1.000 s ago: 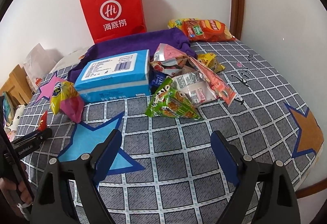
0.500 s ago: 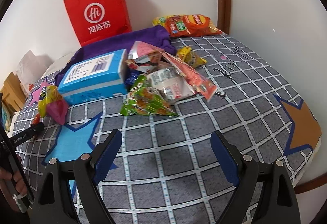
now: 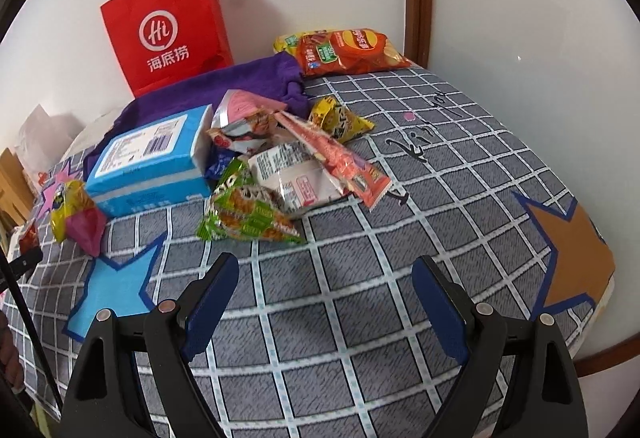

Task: Organize snacks
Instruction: 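Grasp the red candy packet with the left tool while the right tool grasps the green chip bag, then carry the red candy packet and green chip bag over the purple towel with both tools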

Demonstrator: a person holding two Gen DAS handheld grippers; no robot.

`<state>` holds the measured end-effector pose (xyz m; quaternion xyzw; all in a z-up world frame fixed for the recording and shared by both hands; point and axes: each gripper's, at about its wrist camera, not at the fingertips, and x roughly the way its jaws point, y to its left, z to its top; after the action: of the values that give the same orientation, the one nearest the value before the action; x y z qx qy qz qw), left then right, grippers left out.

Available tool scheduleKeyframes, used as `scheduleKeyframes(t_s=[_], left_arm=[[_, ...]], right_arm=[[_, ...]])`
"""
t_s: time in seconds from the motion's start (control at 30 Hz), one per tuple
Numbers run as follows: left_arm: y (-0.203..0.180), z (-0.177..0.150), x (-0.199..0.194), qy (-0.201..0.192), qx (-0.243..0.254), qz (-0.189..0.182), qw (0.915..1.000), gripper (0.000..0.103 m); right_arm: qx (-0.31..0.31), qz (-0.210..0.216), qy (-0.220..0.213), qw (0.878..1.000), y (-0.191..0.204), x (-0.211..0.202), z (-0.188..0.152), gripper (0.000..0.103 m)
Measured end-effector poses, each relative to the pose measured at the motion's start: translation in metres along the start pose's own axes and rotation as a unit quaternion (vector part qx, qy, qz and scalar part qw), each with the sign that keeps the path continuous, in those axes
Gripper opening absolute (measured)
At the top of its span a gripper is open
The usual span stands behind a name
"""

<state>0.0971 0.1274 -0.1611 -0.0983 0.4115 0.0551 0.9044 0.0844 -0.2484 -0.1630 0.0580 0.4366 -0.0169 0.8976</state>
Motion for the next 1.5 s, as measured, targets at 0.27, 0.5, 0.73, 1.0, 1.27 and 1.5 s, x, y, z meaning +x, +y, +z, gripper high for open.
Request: scheduleKeyframes(t_s=[0.27,0.5,0.73,1.0,1.27,1.5], left_arm=[[-0.001,0.011,-0.004,-0.003,-0.002,-0.012,0.9999,0.042],[-0.002,0.014,-0.004,-0.004,0.005,-0.013,0.9999,0.042],[-0.008,0.019,-0.006,-0.008,0.021,-0.018,0.9996,0.042],[-0.015,0.031,-0.015,-0.014,0.025,-0.025,0.9993,0.042],[-0.027,0.038,-0.019,-0.020,0.036,-0.029,0.9987,0.042],[-0.031,0.035,-0.012,-0.005,0.034,-0.039,0.9986,0.042]], right_arm=[[-0.035,0.058,-0.003,0.998,0.026,0.019,0.018,0.088],[-0.075,0.049,0.029,0.996,0.051,0.059,0.024,0.088],[-0.086,0.054,0.043,0.994,0.055,0.063,0.020,0.057],[-0.072,0.087,0.042,0.993,0.045,0.033,0.018,0.036],[-0.086,0.084,0.036,0.992,0.041,0.038,0.020,0.059],[-0.074,0.103,0.041,0.991,0.041,0.064,0.022,0.064]])
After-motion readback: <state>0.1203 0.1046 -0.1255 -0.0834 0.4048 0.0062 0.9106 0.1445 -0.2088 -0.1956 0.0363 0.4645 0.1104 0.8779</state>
